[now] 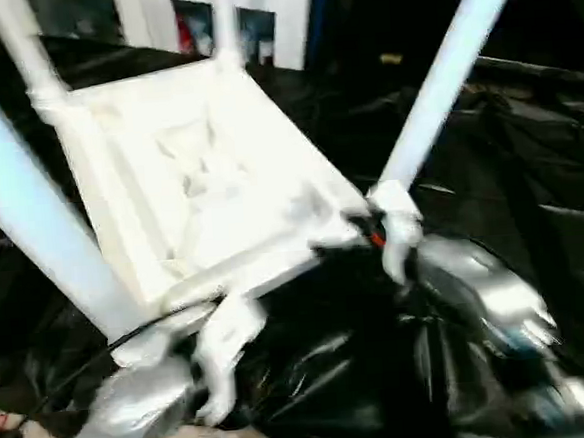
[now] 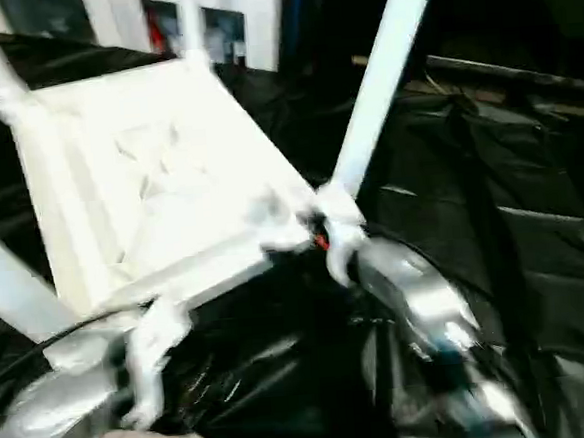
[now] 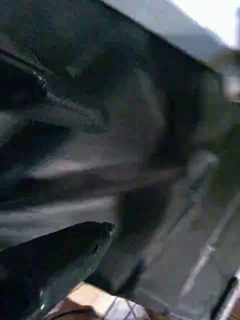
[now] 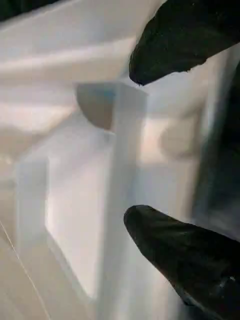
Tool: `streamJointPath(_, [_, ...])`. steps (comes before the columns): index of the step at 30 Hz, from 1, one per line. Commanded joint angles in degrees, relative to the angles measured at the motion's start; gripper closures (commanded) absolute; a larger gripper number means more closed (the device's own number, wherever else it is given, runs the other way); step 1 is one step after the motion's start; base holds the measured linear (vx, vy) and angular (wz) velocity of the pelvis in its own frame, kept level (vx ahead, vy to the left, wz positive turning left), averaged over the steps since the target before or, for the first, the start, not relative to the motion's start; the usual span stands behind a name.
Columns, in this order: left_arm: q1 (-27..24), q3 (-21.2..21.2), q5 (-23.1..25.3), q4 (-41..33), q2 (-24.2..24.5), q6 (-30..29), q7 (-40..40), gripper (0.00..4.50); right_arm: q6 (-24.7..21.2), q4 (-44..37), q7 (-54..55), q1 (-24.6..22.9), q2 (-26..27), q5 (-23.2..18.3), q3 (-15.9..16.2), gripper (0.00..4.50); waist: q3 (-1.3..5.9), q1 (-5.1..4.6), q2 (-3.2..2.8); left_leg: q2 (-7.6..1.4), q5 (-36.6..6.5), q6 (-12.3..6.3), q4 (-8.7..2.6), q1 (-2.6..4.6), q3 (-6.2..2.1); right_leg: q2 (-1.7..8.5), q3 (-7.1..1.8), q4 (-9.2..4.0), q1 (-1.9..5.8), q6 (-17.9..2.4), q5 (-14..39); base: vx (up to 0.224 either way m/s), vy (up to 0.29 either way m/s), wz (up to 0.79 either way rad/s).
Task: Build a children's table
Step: Rotate table base
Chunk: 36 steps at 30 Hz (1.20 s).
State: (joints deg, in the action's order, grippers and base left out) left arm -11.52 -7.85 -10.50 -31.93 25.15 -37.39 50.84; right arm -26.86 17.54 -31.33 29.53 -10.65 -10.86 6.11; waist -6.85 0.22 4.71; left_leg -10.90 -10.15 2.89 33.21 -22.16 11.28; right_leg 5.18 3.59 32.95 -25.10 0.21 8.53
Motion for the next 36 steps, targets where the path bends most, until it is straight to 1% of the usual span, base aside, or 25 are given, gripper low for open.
streamJointPath(1, [-1.57, 1.80, -1.35, -2.83, 1.16, -0.19, 1.29, 0.95, 1.75, 4.54, 3.94, 1.77, 0.08, 1.36, -2.53, 0.00, 2.55, -0.07, -1.01, -2.41, -19.73, 2.32, -5.36, 1.20, -1.31, 2.13, -2.77, -3.76, 1.78, -7.93, 20.57, 0.000, 0.000, 0.00])
streamJointPath(2, [-2.63, 2.89, -2.17, -3.67, 2.11, -0.68, 1.77, 0.96, 3.12, 6.78, 5.45, 3.13, 0.52, 1.90, -2.79, 0.00, 2.63, 0.06, -1.15, -2.35, -18.07, 2.28, -5.15, 1.54, -0.92, 1.99, -2.86, -3.46, 1.68, -8.87, 17.74, 0.000, 0.000, 0.00])
streamJointPath(3, [-3.39, 3.47, -2.64, -4.24, 3.00, -0.86, 2.27, 0.94, 3.29, 8.46, 6.87, 4.07, 0.90, 1.89, -3.41, 0.00, 2.63, 0.06, -1.15, -2.35, -18.07, 2.28, -5.15, 1.54, -0.92, 1.99, -2.86, -3.46, 1.68, -8.87, 17.74, 0.000, 0.000, 0.00])
streamJointPath(4, [-4.46, 4.30, -3.34, -4.99, 4.38, -1.08, 3.04, 0.76, 3.38, 11.04, 9.04, 5.51, 1.49, 1.81, -4.40, 0.00, 2.66, 0.23, -1.24, -2.38, -17.16, 2.18, -5.01, 1.81, -0.71, 1.92, -2.94, -3.22, 1.64, -9.34, 16.04, 0.000, 0.000, 0.00])
streamJointPath(5, [-5.33, 5.06, -3.97, -5.74, 5.46, -1.35, 3.62, 0.60, 4.59, 13.43, 10.59, 6.71, 1.69, 2.34, -4.74, 0.00, 2.73, 0.17, -1.15, -2.25, -15.86, 1.84, -5.05, 1.46, -0.71, 1.92, -2.96, -2.92, 2.08, -9.68, 14.89, 0.000, 0.000, 0.00])
streamJointPath(7, [-7.51, 7.23, -5.42, -7.24, 7.72, -1.81, 5.08, 0.52, 7.03, 18.81, 14.13, 9.42, 2.10, 2.84, -6.03, 0.00, 2.70, 0.05, -1.22, -2.18, -15.13, 1.67, -4.96, 1.43, -0.56, 1.90, -2.97, -2.82, 2.10, -9.92, 14.76, 0.000, 0.000, 0.00])
streamJointPath(9, [-9.09, 8.95, -6.46, -8.02, 9.46, -2.00, 6.24, 0.39, 8.65, 22.74, 16.50, 11.41, 2.36, 2.77, -7.19, 0.00, 2.76, 0.21, -1.38, -2.08, -14.86, 1.91, -4.75, 1.71, -0.38, 1.80, -2.98, -2.67, 2.02, -10.03, 14.49, 0.000, 0.000, 0.00])
streamJointPath(10, [-10.12, 11.34, -6.95, -7.73, 10.43, -0.68, 6.62, 0.26, 9.79, 25.32, 17.31, 12.91, 2.63, 2.44, -8.04, 0.00, 2.74, 0.20, -1.39, -2.05, -15.03, 1.82, -4.82, 1.61, -0.41, 1.73, -2.96, -2.69, 2.14, -9.92, 14.56, 0.000, 0.000, 0.00])
streamJointPath(11, [-10.12, 11.34, -6.95, -7.73, 10.43, -0.68, 6.62, 0.08, 9.79, 25.32, 17.31, 12.91, 2.63, 2.44, -8.04, 0.00, 2.75, 0.10, -1.47, -2.03, -15.50, 1.87, -4.84, 1.57, -0.50, 1.73, -2.92, -2.68, 2.12, -9.84, 15.18, 0.000, 0.000, 0.00])
streamJointPath(13, [-10.30, 15.69, -8.58, -7.23, 10.61, 0.41, 6.90, 0.04, 10.65, 25.94, 16.34, 13.60, 2.71, 2.17, -8.05, 0.00, 2.71, 0.26, -1.55, -2.05, -15.61, 1.81, -4.69, 1.90, -0.29, 1.54, -3.08, -2.69, 1.88, -9.70, 14.41, 0.000, 0.000, 0.00])
streamJointPath(17, [-8.85, 19.80, -11.28, -6.47, 10.64, 0.30, 6.38, 0.02, 11.27, 25.12, 14.14, 13.37, 2.69, 2.00, -7.50, 0.00, 3.07, 0.39, -1.49, -1.89, -13.77, 1.49, -4.54, 1.63, -0.31, 1.14, -3.59, -2.13, 2.24, -9.89, 11.74, 0.000, 0.000, 0.00])
streamJointPath(19, [-5.53, 23.75, -15.54, -5.49, 10.38, -1.07, 5.63, 0.02, 11.10, 21.37, 11.20, 11.30, 2.33, 1.68, -6.50, 0.00, 3.22, 0.57, -1.58, -1.79, -13.31, 1.10, -4.40, 1.75, -0.18, 1.05, -3.67, -2.08, 2.27, -10.03, 11.32, 0.000, 0.000, 0.00])
streamJointPath(20, [-4.84, 24.38, -16.28, -5.25, 10.48, -1.19, 5.62, 0.02, 10.75, 20.06, 10.57, 10.55, 2.19, 1.40, -6.37, 0.00, 3.22, 0.84, -1.59, -1.71, -13.39, 0.96, -4.32, 1.88, -0.03, 0.96, -3.79, -2.14, 2.19, -9.98, 11.10, 0.000, 0.000, 0.00])
streamJointPath(21, [-2.66, 25.35, -18.41, -4.73, 10.15, -1.28, 5.51, 0.02, 8.79, 15.47, 9.37, 7.84, 1.58, 0.09, -6.57, 0.00, 3.30, 0.97, -1.77, -1.76, -13.15, 1.14, -4.40, 1.65, -0.27, 0.98, -3.75, -1.95, 2.50, -10.07, 10.93, 0.000, 0.000, 0.00])
streamJointPath(25, [2.71, 24.64, -22.19, -4.30, 7.81, -2.00, 4.30, 0.02, 5.68, 6.51, 8.68, 1.82, -1.03, 0.33, -5.43, 0.00, 3.56, 1.75, -1.56, -1.76, -12.13, 1.61, -4.24, 2.00, -0.12, 0.84, -3.78, -1.87, 2.47, -9.52, 10.34, 0.000, 0.000, 0.00])
streamJointPath(26, [4.05, 24.00, -22.53, -3.97, 7.24, -1.98, 3.89, 0.02, 5.15, 4.48, 8.36, 0.38, -1.92, 0.88, -4.86, 0.00, 3.69, 1.77, -1.94, -1.75, -12.07, 1.93, -4.24, 1.94, -0.15, 0.82, -3.78, -1.81, 2.56, -9.76, 9.70, 0.000, 0.000, 0.00])
streamJointPath(27, [5.48, 23.04, -22.56, -3.48, 6.75, -2.00, 3.60, 0.02, 4.39, 2.24, 7.69, -1.16, -2.92, 1.20, -4.29, 0.00, 3.70, 1.84, -1.66, -1.64, -12.28, 1.97, -4.13, 1.81, -0.16, 0.75, -3.77, -1.81, 2.66, -9.51, 10.00, 0.000, 0.000, 0.00])
streamJointPath(28, [5.94, 22.71, -22.53, -3.30, 6.62, -2.00, 3.51, 0.02, 4.15, 1.54, 7.48, -1.64, -3.25, 1.32, -4.12, 0.00, 3.64, 1.97, -1.57, -1.59, -12.61, 1.93, -4.17, 1.69, -0.19, 0.81, -3.79, -1.93, 2.74, -9.18, 10.83, 0.000, 0.000, 0.00])
streamJointPath(29, [7.74, 21.27, -22.24, -2.32, 5.96, -1.54, 3.30, 0.02, 3.18, -0.93, 6.42, -3.15, -4.18, 1.09, -3.99, 0.00, 3.52, 1.91, -1.73, -1.56, -14.05, 1.99, -4.19, 1.53, -0.33, 0.99, -3.85, -2.11, 2.69, -8.69, 13.57, 0.000, 0.000, 0.00])
streamJointPath(30, [8.76, 20.42, -22.79, -1.91, 5.66, -1.78, 3.57, 0.02, 2.29, -1.98, 6.57, -3.87, -4.61, 1.15, -4.33, 0.00, 3.52, 1.83, -1.45, -1.58, -15.33, 2.16, -4.14, 1.44, -0.42, 1.20, -3.89, -2.41, 2.74, -7.76, 16.75, 0.000, 0.000, 0.00])
streamJointPath(32, [11.01, 18.89, -23.68, -0.95, 4.88, -2.27, 3.64, 0.02, 0.74, -2.67, 8.52, -4.77, -5.52, 2.80, -5.28, 0.00, 3.63, 1.75, -1.53, -1.50, -15.77, 2.59, -4.12, 1.38, -0.60, 1.20, -3.84, -2.54, 2.71, -7.13, 19.22, 0.000, 0.000, 0.00])
streamJointPath(33, [11.59, 18.51, -23.71, -0.66, 4.63, -2.23, 3.55, 0.02, 0.57, -2.59, 9.33, -4.90, -5.77, 3.54, -5.47, 0.00, 3.54, 1.60, -1.38, -1.46, -16.70, 2.88, -4.07, 1.44, -0.64, 1.22, -3.80, -2.73, 2.56, -6.96, 20.87, 0.000, 0.000, 0.00])
streamJointPath(34, [12.88, 17.77, -24.10, 0.16, 3.91, -2.21, 3.20, 0.02, -0.23, -2.88, 10.34, -5.25, -5.87, 3.63, -5.90, 0.00, 3.66, 1.61, -1.56, -1.46, -16.79, 3.02, -4.03, 1.51, -0.70, 1.21, -3.77, -2.72, 2.59, -6.92, 21.17, 0.000, 0.000, 0.00])
streamJointPath(35, [13.79, 17.14, -24.08, 0.77, 3.39, -2.08, 3.03, 0.02, -0.49, -2.84, 10.89, -5.33, -5.77, 3.64, -6.02, 0.00, 3.67, 1.67, -1.46, -1.44, -17.09, 2.99, -3.90, 1.78, -0.57, 1.09, -3.80, -2.90, 2.30, -6.84, 21.38, 0.000, 0.000, 0.00])
streamJointPath(36, [15.76, 15.71, -23.94, 2.11, 2.30, -1.78, 2.67, 0.02, -1.06, -2.85, 12.05, -5.54, -5.57, 3.67, -6.14, 0.00, 3.70, 1.61, -1.69, -1.39, -17.06, 3.06, -3.94, 1.71, -0.62, 0.98, -3.75, -2.97, 2.34, -6.81, 21.15, 0.000, 0.000, 0.00])
